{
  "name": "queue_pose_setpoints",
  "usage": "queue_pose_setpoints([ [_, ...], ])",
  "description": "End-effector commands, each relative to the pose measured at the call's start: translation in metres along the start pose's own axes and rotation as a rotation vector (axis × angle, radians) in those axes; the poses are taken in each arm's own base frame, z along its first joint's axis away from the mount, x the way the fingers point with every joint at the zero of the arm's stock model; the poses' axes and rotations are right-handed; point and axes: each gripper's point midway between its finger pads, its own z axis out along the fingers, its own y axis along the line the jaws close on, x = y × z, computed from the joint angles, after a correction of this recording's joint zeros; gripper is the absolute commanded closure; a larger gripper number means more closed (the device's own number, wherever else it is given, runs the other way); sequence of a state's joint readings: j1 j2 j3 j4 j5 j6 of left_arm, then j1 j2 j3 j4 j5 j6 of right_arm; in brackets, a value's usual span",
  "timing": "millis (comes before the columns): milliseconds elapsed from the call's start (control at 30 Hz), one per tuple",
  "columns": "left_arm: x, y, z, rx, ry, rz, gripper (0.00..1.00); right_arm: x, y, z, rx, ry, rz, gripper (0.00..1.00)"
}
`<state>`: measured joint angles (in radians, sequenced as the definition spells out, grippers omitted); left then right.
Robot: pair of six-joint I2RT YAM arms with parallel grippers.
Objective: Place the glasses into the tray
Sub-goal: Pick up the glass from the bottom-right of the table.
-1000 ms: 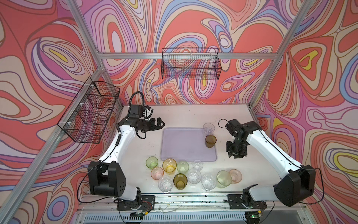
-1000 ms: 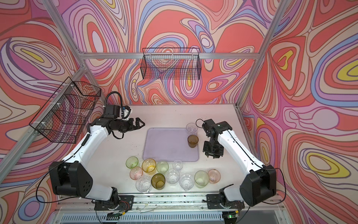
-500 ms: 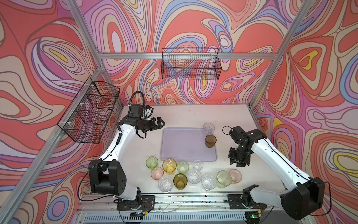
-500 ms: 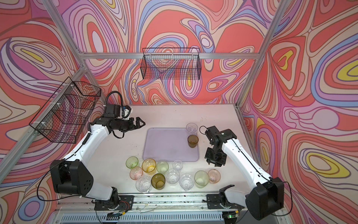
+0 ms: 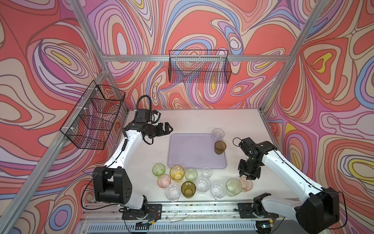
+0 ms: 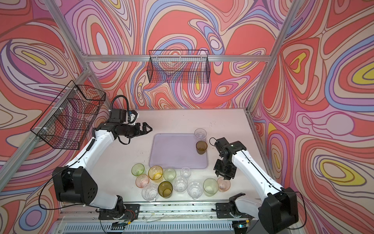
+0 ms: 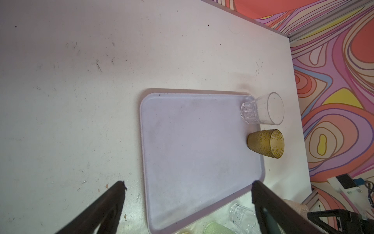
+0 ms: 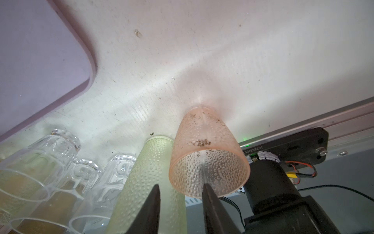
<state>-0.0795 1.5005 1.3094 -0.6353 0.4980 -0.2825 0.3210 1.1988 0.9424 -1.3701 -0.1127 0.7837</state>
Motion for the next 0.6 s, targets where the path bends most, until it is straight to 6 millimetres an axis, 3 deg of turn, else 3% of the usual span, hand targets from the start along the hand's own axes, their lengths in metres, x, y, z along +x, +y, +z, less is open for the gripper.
queue_pose_setpoints([
  [0,-0.005,-0.006,-0.003,0.010,-0.003,0.008,0.00,-0.005,0.004,0.003,-0.032,-0.026,0.021,0.64],
  [567,-0.005,-0.006,-0.005,0.005,-0.008,0.014,0.00,-0.007,0.003,0.031,-0.002,0.008,0.024,0.67],
])
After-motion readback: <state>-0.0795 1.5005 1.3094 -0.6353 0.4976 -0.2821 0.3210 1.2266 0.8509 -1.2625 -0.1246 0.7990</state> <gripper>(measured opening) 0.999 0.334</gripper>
